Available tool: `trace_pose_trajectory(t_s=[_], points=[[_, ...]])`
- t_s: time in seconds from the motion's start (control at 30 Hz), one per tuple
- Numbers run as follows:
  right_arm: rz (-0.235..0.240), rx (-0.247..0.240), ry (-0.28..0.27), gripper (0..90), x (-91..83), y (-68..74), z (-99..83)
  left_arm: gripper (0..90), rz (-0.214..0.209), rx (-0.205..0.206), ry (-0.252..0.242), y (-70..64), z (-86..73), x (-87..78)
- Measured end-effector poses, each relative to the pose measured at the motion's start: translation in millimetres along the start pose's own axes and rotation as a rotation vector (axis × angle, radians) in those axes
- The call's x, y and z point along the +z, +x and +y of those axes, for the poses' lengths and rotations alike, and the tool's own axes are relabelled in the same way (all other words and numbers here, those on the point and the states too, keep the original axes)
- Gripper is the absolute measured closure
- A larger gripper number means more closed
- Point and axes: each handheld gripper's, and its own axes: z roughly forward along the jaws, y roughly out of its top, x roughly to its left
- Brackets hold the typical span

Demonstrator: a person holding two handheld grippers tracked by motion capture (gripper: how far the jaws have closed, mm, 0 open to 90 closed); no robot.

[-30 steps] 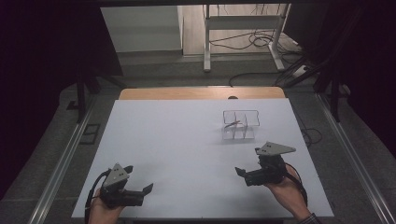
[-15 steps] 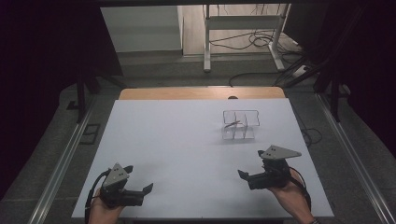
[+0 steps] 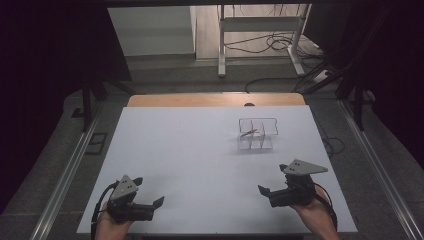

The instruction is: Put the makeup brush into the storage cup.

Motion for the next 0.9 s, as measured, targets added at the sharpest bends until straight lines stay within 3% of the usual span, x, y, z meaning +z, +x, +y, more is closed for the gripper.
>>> trace_pose_trajectory(t_s=[0.9], points=[[-0.031, 0.012, 0.000, 0.0, -19.3, -3.1, -18.4, 3.3, -0.005, 0.001, -0.008, 0.3, 0.1, -0.6]])
